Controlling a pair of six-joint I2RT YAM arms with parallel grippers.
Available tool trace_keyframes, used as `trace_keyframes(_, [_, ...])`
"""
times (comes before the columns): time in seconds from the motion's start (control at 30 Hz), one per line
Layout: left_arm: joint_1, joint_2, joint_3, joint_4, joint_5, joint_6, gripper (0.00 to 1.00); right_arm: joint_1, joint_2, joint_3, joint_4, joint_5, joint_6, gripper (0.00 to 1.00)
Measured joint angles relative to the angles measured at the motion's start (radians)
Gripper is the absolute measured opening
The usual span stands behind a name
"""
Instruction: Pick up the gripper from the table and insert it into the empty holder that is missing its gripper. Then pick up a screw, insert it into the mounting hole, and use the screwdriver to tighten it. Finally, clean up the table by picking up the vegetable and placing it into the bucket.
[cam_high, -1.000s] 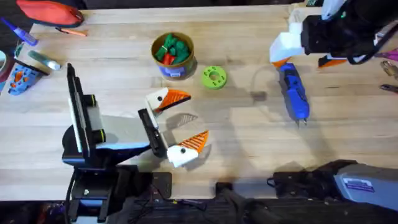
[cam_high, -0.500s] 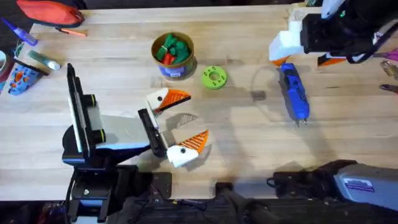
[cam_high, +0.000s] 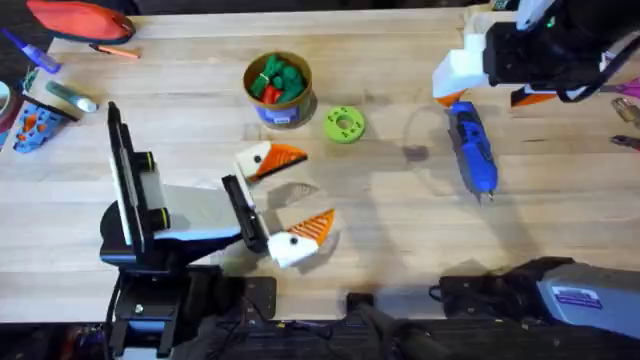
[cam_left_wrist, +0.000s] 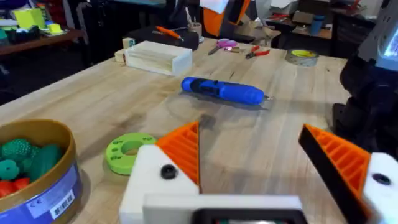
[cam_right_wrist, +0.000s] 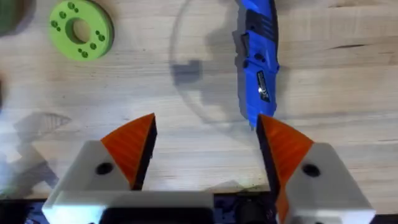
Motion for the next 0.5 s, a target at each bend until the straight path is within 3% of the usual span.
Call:
trace_keyframes(0.13, [0.0, 0.0, 0.0, 0.0, 0.0, 0.002, 0.662, 0.0, 0.0, 0.0, 0.0, 0.0, 0.0, 0.912])
trace_keyframes(0.33, [0.0, 0.0, 0.0, 0.0, 0.0, 0.008, 0.035, 0.0, 0.0, 0.0, 0.0, 0.0, 0.0, 0.912])
trace_keyframes(0.5, [0.0, 0.0, 0.0, 0.0, 0.0, 0.007, 0.017, 0.0, 0.0, 0.0, 0.0, 0.0, 0.0, 0.913])
